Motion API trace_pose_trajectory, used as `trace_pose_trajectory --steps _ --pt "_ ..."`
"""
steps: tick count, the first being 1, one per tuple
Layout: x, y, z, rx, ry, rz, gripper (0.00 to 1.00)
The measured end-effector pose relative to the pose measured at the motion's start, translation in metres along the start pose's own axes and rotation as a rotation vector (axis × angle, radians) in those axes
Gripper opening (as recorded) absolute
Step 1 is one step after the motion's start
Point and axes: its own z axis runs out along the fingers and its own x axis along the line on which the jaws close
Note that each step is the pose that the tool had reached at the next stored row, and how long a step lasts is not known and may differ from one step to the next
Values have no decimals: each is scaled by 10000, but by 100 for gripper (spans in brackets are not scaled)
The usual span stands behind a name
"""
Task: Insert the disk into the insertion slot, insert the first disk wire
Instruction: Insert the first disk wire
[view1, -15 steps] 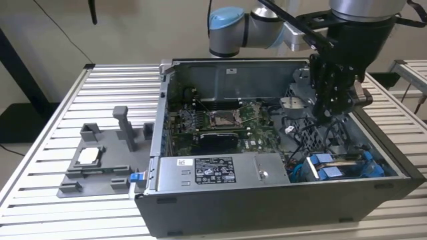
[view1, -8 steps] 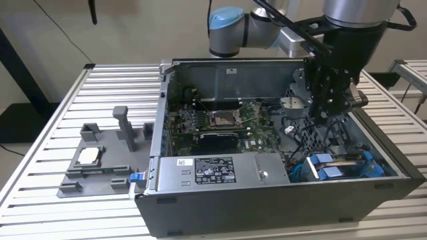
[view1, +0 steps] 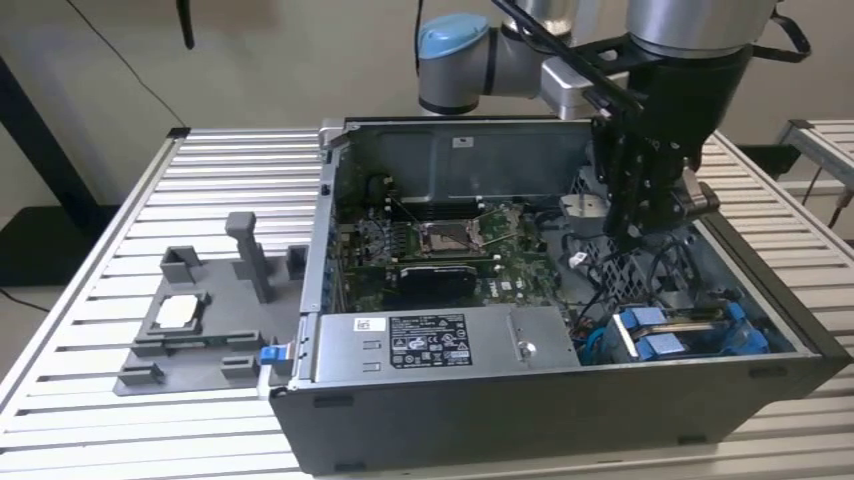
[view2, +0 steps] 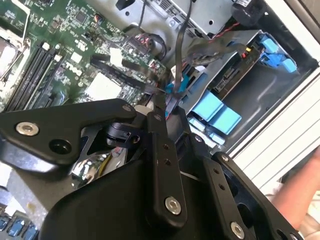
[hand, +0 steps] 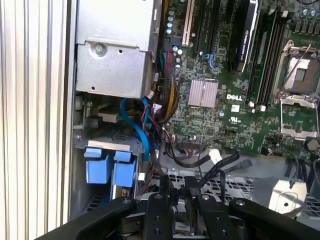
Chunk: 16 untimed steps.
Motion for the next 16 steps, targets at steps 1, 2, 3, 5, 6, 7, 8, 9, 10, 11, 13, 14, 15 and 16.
trace_pose_trajectory --steps 1,2,3,5,6,7,8,9,10,11,13,14,15,16 --pt "-2 17 5 14 8 -7 27" --pt "-3 30 9 51 15 -9 27" --pt "-5 41 12 110 27 -11 27" --pt "-6 55 13 240 46 -14 27" --pt "-6 57 12 320 56 -16 27" --pt "-6 59 13 422 67 -18 27" --pt "-7 63 16 543 79 -20 27" --pt "-7 70 20 706 105 -24 27" --pt "-8 78 25 806 128 -27 27" --pt "-9 82 29 815 136 -29 27" --pt "-10 96 37 817 150 -31 27" --pt "-11 103 42 817 156 -32 27" --pt "-12 110 45 817 160 -33 25" --pt "-12 115 46 825 163 -34 18"
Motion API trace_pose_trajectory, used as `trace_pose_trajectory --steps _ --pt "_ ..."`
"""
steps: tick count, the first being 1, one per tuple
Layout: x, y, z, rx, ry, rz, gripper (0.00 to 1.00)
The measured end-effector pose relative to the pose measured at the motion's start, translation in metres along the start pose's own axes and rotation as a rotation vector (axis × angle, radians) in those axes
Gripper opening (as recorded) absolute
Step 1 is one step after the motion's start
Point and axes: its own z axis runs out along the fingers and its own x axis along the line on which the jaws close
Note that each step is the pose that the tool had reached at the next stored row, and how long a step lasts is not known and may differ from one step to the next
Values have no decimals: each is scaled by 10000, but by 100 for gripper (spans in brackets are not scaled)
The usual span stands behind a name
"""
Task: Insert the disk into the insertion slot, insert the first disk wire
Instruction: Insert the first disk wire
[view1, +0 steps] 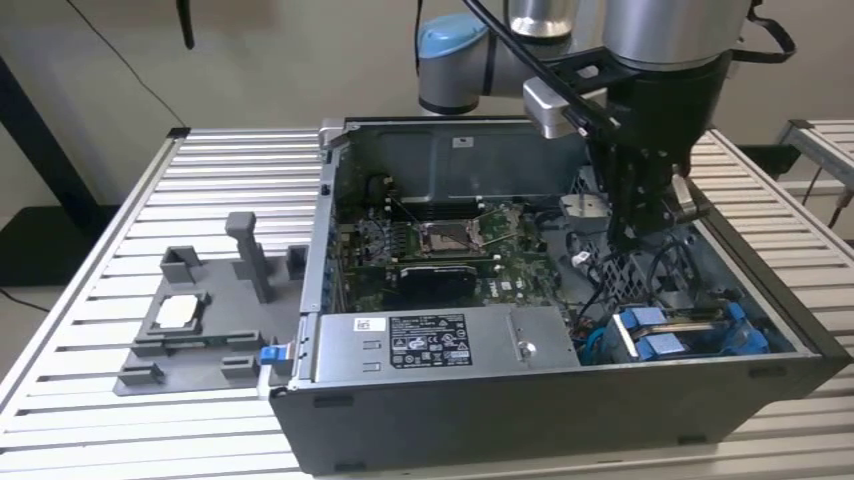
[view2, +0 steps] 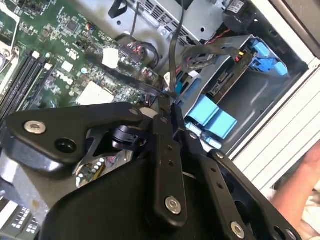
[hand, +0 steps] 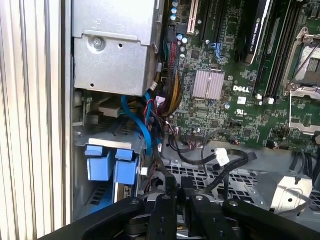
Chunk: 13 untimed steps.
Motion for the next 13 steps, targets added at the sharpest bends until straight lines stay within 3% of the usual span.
trace_pose_trajectory --steps 6,10,13 --pt "12 -3 3 8 -1 0 16" --pt "47 -82 28 -232 -30 2 16" --pt "91 -141 49 -507 -61 6 16"
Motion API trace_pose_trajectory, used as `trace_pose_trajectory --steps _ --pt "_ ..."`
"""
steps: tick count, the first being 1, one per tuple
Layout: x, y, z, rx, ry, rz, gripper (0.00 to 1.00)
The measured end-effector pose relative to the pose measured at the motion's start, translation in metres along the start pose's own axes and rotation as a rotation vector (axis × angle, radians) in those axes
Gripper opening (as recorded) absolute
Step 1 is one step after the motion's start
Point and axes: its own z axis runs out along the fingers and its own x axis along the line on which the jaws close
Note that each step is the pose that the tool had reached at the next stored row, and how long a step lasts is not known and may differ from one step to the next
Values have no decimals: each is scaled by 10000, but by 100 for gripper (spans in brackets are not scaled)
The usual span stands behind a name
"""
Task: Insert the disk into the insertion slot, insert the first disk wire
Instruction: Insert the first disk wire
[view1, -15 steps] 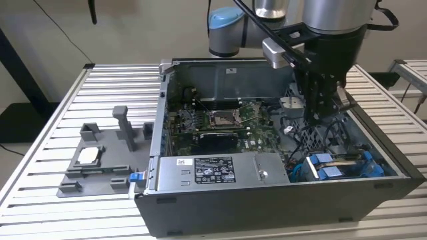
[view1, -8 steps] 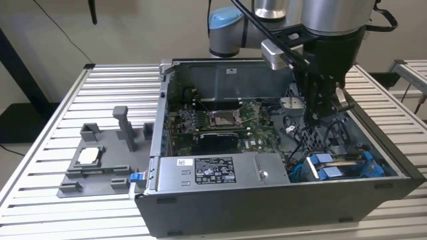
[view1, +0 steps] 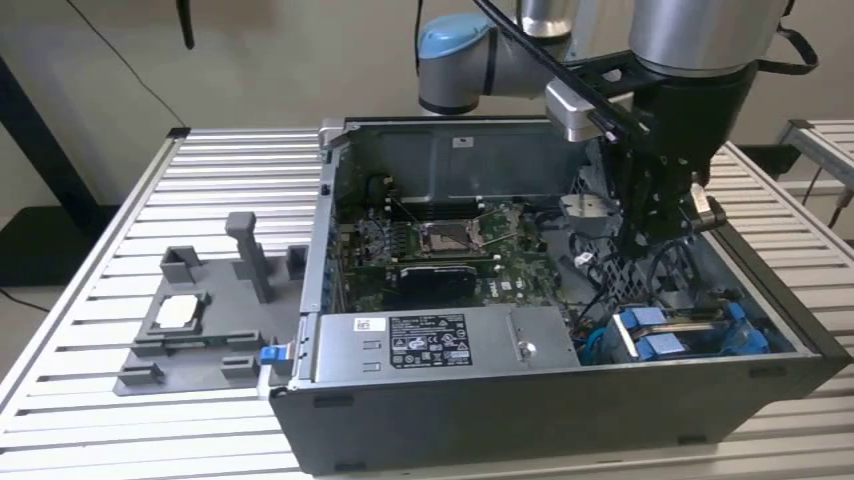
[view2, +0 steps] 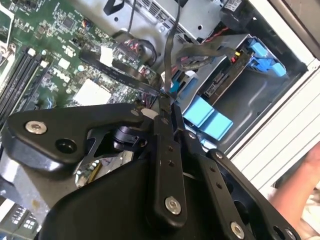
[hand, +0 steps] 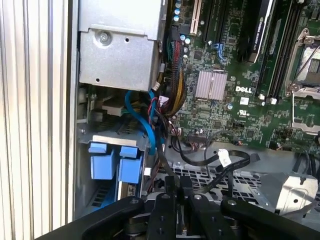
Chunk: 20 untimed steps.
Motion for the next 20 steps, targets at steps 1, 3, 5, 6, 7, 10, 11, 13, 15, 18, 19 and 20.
trace_pose_trajectory --steps 1,3,5,6,7,10,11,13,15,18,19,20 --pt "17 -21 7 -100 -13 2 16" --pt "51 -62 18 -219 -26 3 16" --pt "67 -64 19 -235 -39 6 16" --pt "71 -63 17 -234 -53 8 16" --pt "75 -59 15 -231 -72 11 18" --pt "71 -21 8 -230 -80 11 24" --pt "69 -4 5 -230 -80 10 24" --pt "66 31 0 -230 -80 11 24" --pt "64 46 -2 -225 -78 11 24" --pt "63 47 -2 -152 -72 11 24" --pt "63 47 -2 -117 -69 10 24" --pt "63 46 -2 -83 -69 9 24"
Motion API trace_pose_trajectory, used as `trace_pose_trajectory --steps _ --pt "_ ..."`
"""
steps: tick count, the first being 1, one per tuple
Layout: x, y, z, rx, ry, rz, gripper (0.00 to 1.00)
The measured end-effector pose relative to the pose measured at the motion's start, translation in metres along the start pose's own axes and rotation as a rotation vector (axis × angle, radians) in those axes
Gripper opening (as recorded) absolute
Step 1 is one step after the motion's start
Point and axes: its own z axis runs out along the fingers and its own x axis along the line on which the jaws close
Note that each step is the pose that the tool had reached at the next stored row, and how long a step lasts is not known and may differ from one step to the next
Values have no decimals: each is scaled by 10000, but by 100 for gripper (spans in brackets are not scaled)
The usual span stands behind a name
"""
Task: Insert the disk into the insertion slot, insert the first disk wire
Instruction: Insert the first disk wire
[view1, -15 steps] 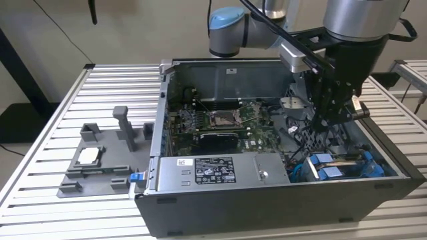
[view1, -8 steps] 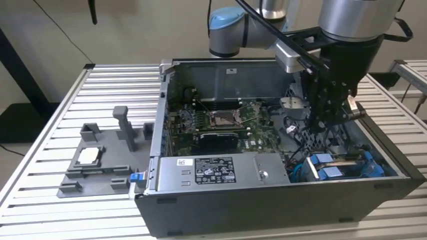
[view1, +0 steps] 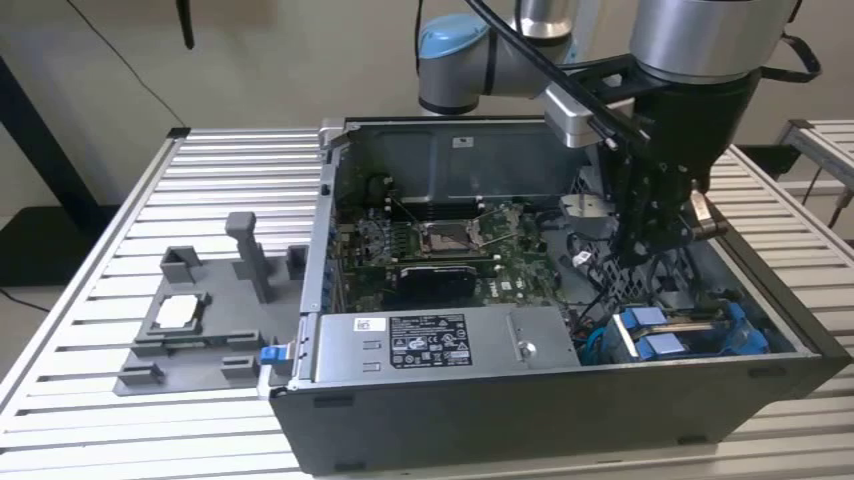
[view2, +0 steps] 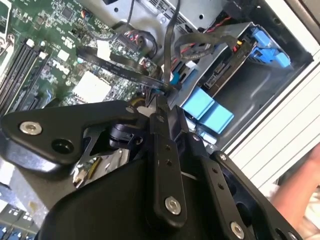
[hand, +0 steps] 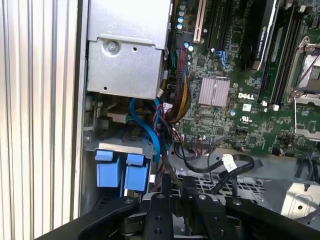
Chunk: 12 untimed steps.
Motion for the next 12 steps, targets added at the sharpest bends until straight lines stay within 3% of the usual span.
trace_pose_trajectory --steps 12 --pt "-1 0 10 448 26 -6 22"
